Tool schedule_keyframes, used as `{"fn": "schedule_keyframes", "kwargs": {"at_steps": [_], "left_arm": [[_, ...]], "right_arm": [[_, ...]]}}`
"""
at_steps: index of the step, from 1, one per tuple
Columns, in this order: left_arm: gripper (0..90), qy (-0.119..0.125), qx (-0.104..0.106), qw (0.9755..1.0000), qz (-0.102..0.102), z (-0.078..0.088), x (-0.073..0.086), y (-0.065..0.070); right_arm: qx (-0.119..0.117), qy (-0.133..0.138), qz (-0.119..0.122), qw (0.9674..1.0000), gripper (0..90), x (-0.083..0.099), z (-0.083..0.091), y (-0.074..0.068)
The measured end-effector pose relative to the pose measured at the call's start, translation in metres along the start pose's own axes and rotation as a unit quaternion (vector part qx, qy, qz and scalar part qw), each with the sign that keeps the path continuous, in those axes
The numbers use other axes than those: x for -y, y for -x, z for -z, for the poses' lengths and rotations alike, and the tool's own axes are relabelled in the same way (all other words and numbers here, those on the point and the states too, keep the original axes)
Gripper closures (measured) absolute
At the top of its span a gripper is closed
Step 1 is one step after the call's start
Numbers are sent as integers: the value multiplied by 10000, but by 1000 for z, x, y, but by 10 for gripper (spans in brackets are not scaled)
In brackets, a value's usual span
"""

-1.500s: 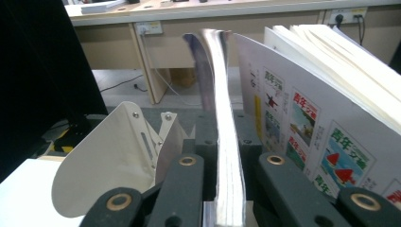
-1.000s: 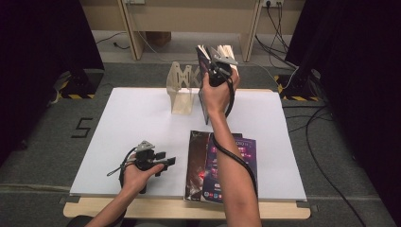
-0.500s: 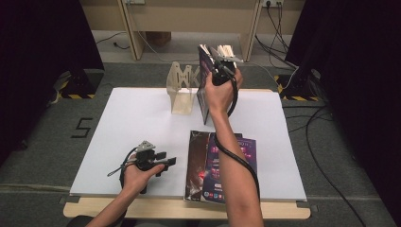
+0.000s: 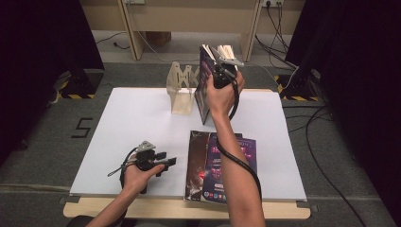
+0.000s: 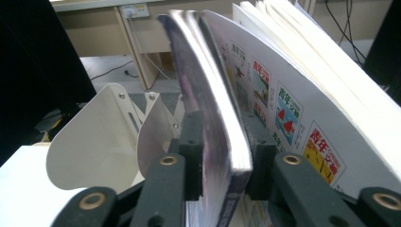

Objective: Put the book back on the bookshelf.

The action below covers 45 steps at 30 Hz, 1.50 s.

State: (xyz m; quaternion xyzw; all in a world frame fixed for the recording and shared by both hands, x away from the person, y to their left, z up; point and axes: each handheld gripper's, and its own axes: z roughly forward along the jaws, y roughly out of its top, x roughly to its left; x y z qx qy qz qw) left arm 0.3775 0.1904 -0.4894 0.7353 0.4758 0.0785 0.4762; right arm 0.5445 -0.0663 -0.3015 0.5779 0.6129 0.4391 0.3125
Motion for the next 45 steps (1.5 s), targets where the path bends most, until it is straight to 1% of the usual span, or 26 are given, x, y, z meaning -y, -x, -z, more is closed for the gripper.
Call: {"fn": "schedule_keyframes", "kwargs": {"at_steps": [5, 7, 11, 15, 22, 24, 29, 31, 32, 34, 37, 38, 40, 42, 43, 44, 45], "left_arm": [[410, -17, 15, 10000, -10, -1, 0, 0], [410, -9, 10, 10000, -9, -1, 1, 0], [410, 2, 16, 10000, -27, -1, 1, 1], [410, -25, 13, 10000, -30, -2, 1, 2], [409, -21, 41, 10000, -51, -3, 0, 4], [409, -14, 34, 10000, -60, -3, 0, 4], [409, 6, 86, 9999, -84, -4, -2, 8], [409, 11, 130, 9999, -74, -5, -2, 11], [408, 15, 148, 9999, -76, -5, -3, 11], [409, 14, 169, 9998, -86, -5, -3, 13], [409, 13, 248, 9996, -94, -7, -3, 17], [410, -6, 254, 9996, -108, -7, -3, 18], [411, -14, 288, 9995, -128, -8, -4, 21], [413, -8, 358, 9993, -135, -10, -4, 24], [414, -67, 388, 9991, -154, -11, -4, 26], [416, -59, 425, 9990, -151, -12, -4, 28], [417, -75, 437, 9989, -167, -12, -4, 29]], "right_arm": [[-58, 16, 114, 9999, 680, -1, 8, -1], [-40, 27, 177, 9998, 671, 1, 11, -1], [-74, -34, 225, 9997, 658, 7, 17, 2], [-106, -49, 256, 9996, 649, 15, 23, 7], [-240, -74, 258, 9994, 637, 21, 34, 14], [-242, -90, 263, 9993, 636, 22, 37, 15], [-339, -179, 245, 9990, 630, 28, 42, 20], [-411, -196, 222, 9987, 621, 29, 45, 21], [-483, -266, 185, 9983, 617, 31, 49, 22], [-541, -352, 172, 9978, 617, 35, 53, 24], [-619, -556, 183, 9964, 615, 43, 60, 29], [-597, -665, 203, 9958, 612, 46, 63, 31], [-670, -830, 174, 9941, 606, 52, 66, 36], [-655, -993, 235, 9926, 602, 61, 70, 42], [-679, -1063, 247, 9917, 602, 66, 71, 45], [-677, -1183, 222, 9904, 602, 74, 72, 50], [-669, -1237, 208, 9898, 602, 78, 73, 53]]}}
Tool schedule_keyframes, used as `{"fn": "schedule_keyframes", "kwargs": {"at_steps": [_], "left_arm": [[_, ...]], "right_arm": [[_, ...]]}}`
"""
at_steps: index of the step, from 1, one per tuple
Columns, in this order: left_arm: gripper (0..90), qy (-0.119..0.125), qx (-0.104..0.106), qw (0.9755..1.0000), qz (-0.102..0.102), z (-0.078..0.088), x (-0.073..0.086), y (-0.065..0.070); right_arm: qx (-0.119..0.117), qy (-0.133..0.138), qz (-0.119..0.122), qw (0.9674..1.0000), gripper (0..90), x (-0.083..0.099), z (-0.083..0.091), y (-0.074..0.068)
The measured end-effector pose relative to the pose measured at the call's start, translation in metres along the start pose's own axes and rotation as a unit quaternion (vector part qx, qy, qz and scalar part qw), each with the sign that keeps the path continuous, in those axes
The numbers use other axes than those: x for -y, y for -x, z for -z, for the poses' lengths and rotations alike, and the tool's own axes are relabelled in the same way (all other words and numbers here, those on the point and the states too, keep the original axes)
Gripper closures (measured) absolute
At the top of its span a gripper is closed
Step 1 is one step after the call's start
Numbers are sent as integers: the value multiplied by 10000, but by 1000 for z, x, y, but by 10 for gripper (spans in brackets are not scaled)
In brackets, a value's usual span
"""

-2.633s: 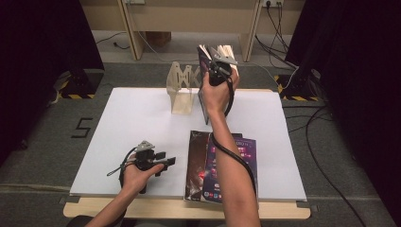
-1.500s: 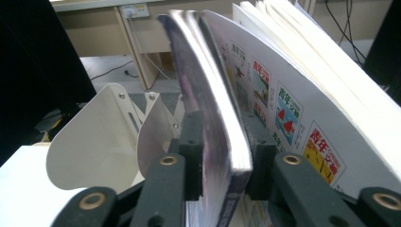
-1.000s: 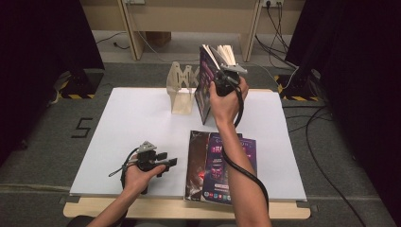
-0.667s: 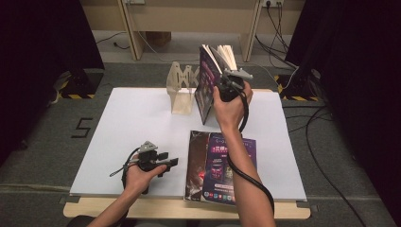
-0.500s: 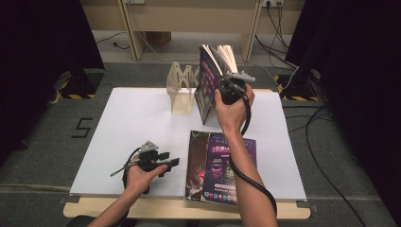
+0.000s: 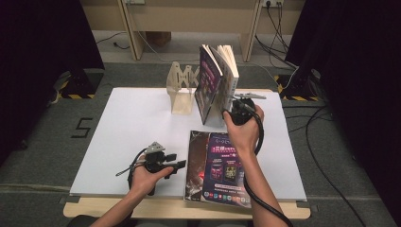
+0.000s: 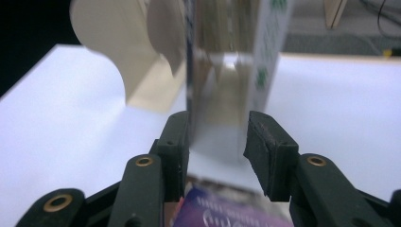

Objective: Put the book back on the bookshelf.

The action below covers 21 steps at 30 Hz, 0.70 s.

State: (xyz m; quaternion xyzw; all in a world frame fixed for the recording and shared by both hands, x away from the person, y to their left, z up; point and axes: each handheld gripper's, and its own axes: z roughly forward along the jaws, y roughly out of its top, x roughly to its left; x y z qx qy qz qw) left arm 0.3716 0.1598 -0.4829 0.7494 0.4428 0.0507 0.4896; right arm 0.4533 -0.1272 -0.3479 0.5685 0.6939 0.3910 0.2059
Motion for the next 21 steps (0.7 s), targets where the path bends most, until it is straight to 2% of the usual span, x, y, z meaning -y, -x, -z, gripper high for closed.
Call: {"fn": "schedule_keyframes", "kwargs": {"at_steps": [4, 9, 14, 15, 19, 21], "left_arm": [[419, -39, 135, 9999, -30, -5, -1, 7], [426, -100, 323, 9994, -59, -14, -5, 16], [431, -212, 482, 9986, -93, -24, -8, 23], [432, -228, 499, 9984, -101, -25, -8, 24], [432, -311, 551, 9979, -130, -33, -10, 28], [432, -344, 588, 9976, -143, -36, -10, 31]], "right_arm": [[70, -323, -116, 9994, 597, 20, -3, 13], [271, -793, -271, 9961, 591, 43, -10, 34], [528, -1242, -481, 9897, 577, 61, -16, 62], [478, -1331, -636, 9879, 571, 65, -18, 69], [570, -1530, -780, 9835, 550, 75, -25, 87], [481, -1615, -925, 9813, 543, 77, -27, 94]]}}
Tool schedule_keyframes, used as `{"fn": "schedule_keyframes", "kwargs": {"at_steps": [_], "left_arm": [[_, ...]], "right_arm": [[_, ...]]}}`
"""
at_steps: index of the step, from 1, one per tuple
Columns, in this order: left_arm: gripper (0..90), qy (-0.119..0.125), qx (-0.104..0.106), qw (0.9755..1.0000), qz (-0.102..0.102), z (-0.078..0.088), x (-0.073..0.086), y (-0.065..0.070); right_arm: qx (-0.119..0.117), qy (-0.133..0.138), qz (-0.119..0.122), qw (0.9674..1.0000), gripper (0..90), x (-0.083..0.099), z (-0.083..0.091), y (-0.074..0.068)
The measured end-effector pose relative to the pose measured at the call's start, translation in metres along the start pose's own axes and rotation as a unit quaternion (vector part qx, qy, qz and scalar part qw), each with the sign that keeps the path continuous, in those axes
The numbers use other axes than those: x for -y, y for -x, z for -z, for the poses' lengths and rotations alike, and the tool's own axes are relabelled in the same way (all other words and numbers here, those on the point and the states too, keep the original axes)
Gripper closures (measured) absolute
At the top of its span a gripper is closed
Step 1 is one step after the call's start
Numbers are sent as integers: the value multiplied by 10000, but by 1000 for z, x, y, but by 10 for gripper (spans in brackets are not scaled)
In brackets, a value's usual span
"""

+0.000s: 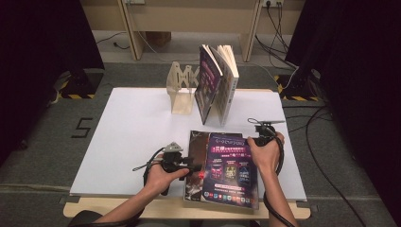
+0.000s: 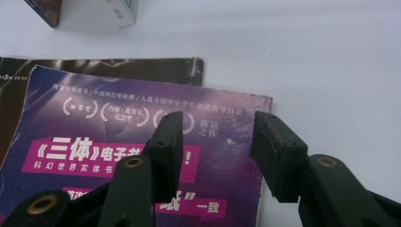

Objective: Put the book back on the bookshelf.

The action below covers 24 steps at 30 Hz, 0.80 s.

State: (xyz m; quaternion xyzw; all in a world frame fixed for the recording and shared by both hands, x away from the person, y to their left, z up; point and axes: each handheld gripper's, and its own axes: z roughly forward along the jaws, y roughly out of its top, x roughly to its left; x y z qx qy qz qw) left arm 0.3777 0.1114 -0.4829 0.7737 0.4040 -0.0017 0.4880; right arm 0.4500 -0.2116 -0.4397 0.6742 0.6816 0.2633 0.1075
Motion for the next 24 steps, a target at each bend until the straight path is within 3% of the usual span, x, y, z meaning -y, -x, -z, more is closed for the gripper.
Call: {"fn": "schedule_keyframes", "kwargs": {"at_steps": [8, 16, 24], "left_arm": [[431, -116, 43, 9999, -85, -12, -2, 7], [431, -224, 95, 9996, -174, -20, -2, 12], [432, -256, 65, 9995, -185, -19, -3, 11]], "right_arm": [[-172, -174, -71, 9997, 506, -7, -12, 12], [-290, -137, -21, 9995, 487, -18, -23, 17], [-250, -81, -20, 9997, 482, -24, -29, 19]]}}
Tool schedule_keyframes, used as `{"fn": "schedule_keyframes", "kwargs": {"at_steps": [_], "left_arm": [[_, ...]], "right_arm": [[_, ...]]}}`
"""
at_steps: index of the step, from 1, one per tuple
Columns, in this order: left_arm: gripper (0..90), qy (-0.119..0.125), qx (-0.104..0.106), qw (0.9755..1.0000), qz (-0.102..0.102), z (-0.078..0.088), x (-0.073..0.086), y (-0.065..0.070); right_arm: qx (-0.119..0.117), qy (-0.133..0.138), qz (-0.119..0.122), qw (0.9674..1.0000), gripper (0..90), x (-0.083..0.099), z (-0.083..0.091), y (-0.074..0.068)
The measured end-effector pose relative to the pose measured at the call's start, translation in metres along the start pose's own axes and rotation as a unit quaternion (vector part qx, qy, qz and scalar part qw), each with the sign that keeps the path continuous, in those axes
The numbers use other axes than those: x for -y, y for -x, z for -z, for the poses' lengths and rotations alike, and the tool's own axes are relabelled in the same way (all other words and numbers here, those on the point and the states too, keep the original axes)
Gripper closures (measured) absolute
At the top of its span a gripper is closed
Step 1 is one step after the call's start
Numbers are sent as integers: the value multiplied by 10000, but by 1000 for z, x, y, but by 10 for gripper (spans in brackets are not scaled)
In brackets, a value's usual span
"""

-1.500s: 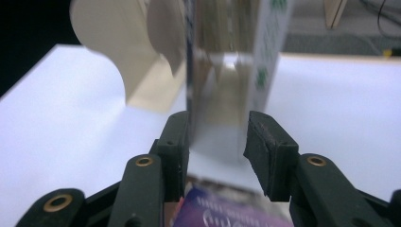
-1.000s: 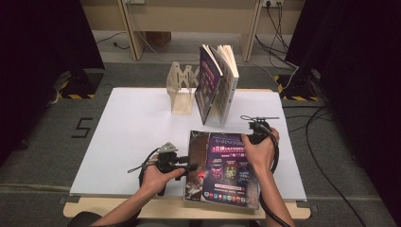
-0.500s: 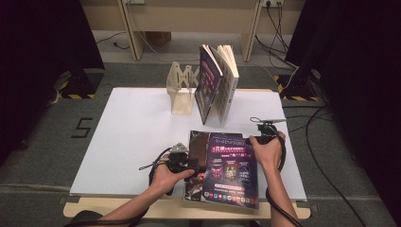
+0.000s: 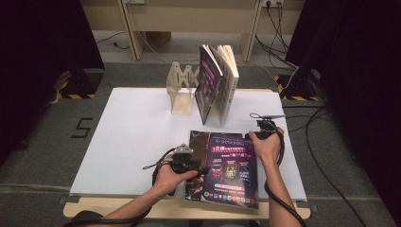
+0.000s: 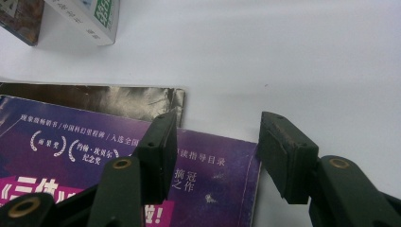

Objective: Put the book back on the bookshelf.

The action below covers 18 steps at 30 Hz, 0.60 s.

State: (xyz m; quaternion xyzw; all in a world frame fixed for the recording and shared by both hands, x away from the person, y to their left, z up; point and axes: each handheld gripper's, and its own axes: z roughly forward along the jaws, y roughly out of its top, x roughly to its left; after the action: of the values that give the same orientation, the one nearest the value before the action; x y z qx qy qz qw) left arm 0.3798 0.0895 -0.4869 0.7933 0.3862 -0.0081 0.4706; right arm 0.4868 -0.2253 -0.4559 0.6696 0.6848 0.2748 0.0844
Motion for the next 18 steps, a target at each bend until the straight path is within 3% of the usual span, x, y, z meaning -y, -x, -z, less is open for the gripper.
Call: {"fn": "schedule_keyframes", "kwargs": {"at_steps": [11, 18], "left_arm": [[426, -46, -38, 10000, -2, -3, 0, -1], [426, -137, -94, 9999, -42, -8, 0, -1]], "right_arm": [[-18, -102, 15, 9999, 463, 0, -8, 5], [-34, -28, -133, 9999, 523, 8, -4, 3]]}}
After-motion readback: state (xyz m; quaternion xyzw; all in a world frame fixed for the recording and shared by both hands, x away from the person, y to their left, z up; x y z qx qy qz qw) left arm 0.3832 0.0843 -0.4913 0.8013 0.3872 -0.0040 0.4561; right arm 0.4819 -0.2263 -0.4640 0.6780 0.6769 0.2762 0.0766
